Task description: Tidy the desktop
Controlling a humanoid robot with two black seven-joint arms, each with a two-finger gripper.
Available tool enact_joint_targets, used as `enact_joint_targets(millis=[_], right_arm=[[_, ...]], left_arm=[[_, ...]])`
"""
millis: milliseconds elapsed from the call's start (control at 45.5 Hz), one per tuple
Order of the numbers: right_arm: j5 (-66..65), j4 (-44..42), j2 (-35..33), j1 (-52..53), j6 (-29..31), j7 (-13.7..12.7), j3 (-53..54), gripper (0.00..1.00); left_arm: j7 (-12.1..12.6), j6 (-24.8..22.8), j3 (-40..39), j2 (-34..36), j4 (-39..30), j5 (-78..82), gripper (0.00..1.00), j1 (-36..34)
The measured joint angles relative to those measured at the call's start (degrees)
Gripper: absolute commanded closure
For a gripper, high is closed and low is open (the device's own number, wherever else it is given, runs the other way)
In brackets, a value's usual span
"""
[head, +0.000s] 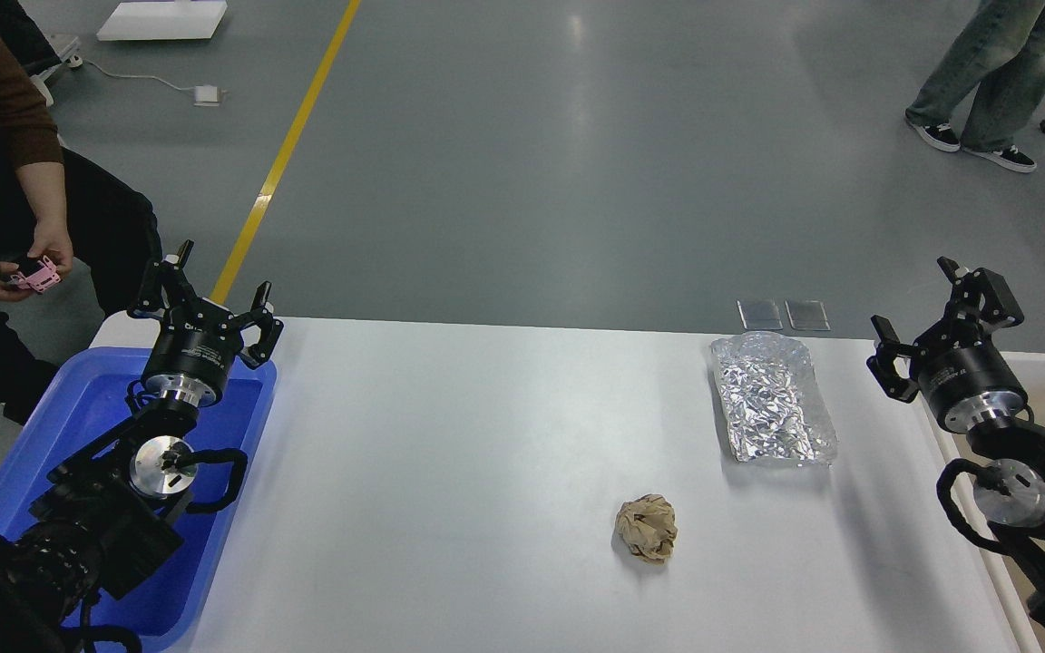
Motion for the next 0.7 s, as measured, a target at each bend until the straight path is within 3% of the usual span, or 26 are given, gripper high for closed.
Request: enact_joint_targets(millis=[703], right_arm=[[0.1,-0.1,-1.1,-0.6,0.6,0.1,-0.1,0.00]], left_arm=[[0.0,0.0,0.0,0.0,0.0,0.0,0.00,0.0]])
